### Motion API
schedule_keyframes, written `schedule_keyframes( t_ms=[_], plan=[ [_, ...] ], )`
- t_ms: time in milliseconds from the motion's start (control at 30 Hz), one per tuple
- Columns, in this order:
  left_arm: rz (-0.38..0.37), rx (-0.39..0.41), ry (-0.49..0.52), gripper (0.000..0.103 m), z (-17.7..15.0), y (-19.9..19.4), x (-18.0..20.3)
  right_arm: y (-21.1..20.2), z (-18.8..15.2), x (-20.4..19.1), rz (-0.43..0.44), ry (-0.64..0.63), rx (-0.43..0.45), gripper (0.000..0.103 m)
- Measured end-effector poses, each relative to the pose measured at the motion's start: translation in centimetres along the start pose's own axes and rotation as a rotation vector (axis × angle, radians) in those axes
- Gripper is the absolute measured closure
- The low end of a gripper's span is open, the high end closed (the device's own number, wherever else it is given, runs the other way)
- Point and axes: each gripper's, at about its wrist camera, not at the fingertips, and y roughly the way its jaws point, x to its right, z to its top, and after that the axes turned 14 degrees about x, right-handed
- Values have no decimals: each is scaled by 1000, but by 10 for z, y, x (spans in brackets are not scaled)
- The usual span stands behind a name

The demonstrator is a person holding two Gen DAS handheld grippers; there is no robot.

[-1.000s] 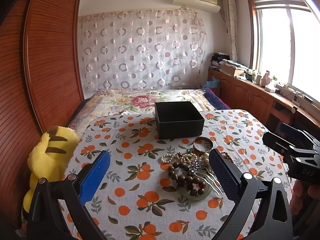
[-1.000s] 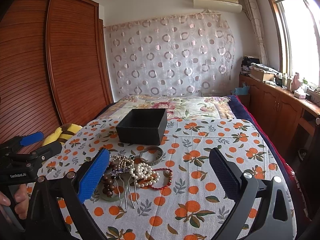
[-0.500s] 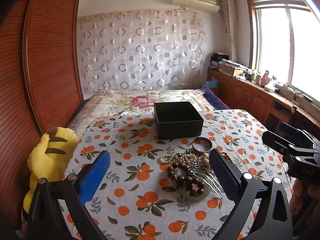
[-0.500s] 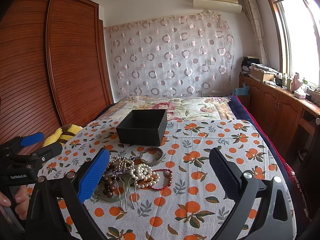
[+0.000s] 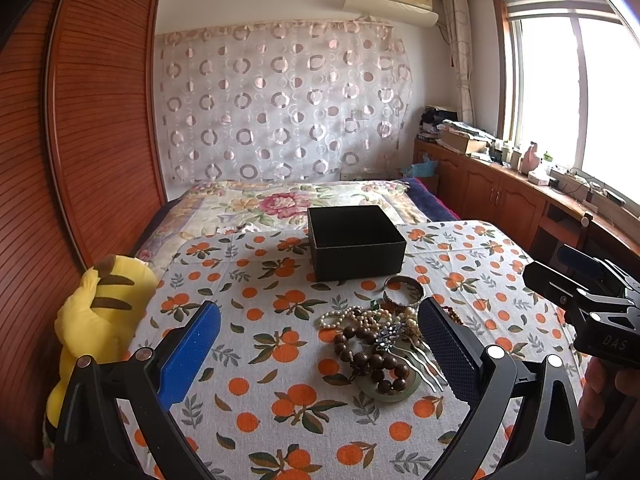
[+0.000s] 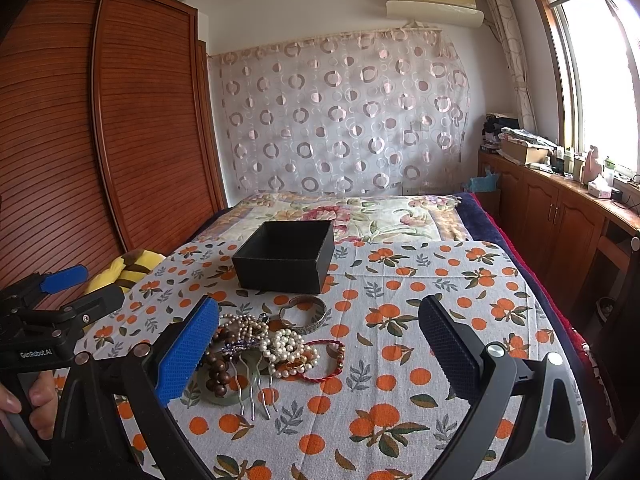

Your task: Organize jewelry

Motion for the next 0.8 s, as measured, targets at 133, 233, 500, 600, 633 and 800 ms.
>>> schedule_keyframes(
  t_ms=[133, 233, 500, 600, 633, 800],
  plan=[
    [0, 0, 0, 8, -1, 0, 0, 0, 0, -1, 0, 0, 1, 2],
    [-1, 1, 1, 8, 0, 1, 0, -3, 6, -2, 2, -1, 2, 2],
    [-3, -1, 1, 8, 3, 0, 2, -2, 6, -2, 2, 1, 1, 2],
    [-5, -14, -1, 8, 5, 2, 5, -2, 7, -3, 2, 2, -1, 2],
    [-6, -16, -1, 8, 5, 2, 5, -2, 8, -4, 3, 3, -3, 2],
    [-25, -58, -11, 8, -14, 19, 1, 2, 3, -2, 5, 6, -14, 2]
  ],
)
